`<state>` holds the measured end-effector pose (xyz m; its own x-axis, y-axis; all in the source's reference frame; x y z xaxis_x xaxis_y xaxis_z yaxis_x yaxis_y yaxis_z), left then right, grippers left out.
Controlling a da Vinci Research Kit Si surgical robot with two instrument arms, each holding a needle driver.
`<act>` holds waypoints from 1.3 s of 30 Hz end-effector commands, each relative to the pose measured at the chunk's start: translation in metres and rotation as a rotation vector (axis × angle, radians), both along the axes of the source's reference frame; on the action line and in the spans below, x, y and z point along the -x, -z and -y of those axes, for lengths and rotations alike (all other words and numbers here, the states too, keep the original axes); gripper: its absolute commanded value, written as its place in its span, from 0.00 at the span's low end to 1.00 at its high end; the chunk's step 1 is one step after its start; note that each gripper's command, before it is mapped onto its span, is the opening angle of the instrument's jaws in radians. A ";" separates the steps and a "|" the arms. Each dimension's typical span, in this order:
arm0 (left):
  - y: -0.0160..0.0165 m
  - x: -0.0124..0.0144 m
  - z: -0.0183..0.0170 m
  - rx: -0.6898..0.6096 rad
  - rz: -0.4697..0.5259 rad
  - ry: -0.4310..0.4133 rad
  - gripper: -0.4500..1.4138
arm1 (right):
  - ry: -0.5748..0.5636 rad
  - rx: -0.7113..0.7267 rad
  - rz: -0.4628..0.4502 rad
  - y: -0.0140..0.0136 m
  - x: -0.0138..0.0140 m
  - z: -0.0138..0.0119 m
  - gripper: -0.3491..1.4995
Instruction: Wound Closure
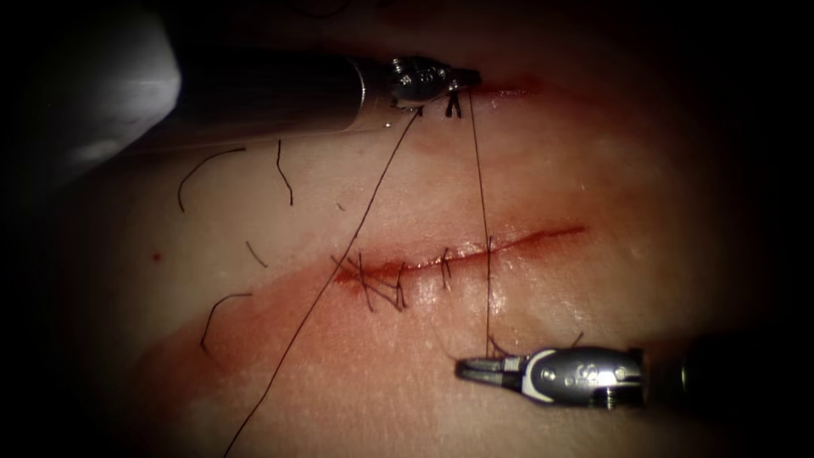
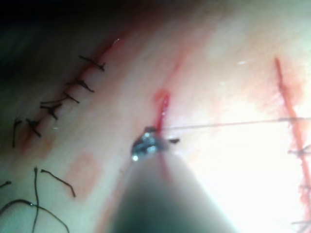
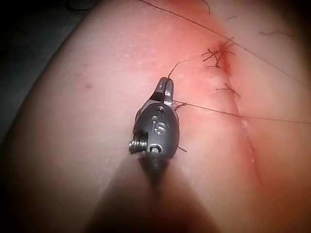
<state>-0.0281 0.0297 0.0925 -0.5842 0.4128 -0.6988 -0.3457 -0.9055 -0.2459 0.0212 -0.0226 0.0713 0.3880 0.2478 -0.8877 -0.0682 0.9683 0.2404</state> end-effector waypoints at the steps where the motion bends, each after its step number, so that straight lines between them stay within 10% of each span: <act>1: 0.0001 0.0004 0.0001 -0.004 0.001 -0.001 0.00 | -0.012 -0.030 -0.002 -0.0001 -0.0006 0.0008 0.01; 7: 0.0034 -0.0001 0.0013 -0.025 0.008 0.001 0.00 | -0.033 -0.055 0.002 0.0012 -0.0006 0.0006 0.41; 10: 0.0060 -0.0001 0.0016 -0.023 0.013 -0.016 0.00 | -0.037 -0.081 -0.003 0.0022 -0.0008 0.0015 0.88; 22: 0.0092 -0.0008 0.0035 -0.022 0.027 -0.033 0.00 | 0.053 -0.140 -0.049 0.0071 0.0022 0.0049 0.99; 30: 0.0123 -0.0022 0.0055 -0.030 0.024 -0.040 0.00 | 0.043 -0.188 -0.056 0.0110 0.0069 0.0001 0.97; 31: 0.0133 -0.0025 0.0060 -0.027 0.031 -0.029 0.26 | 0.025 -0.198 -0.074 0.0117 0.0080 -0.0016 0.96; 35: 0.0145 -0.0030 0.0070 -0.075 0.028 0.021 0.62 | -0.011 -0.199 -0.066 0.0122 0.0093 -0.0033 0.96; 39: 0.0161 -0.0033 0.0085 -0.142 0.016 0.090 0.74 | -0.036 -0.193 -0.041 0.0119 0.0101 -0.0039 0.97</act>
<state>-0.0243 0.0212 0.0757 -0.5279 0.5558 -0.6422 -0.4172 -0.8283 -0.3739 0.0106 -0.0179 0.0586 0.3392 0.4259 -0.8388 -0.0882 0.9021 0.4223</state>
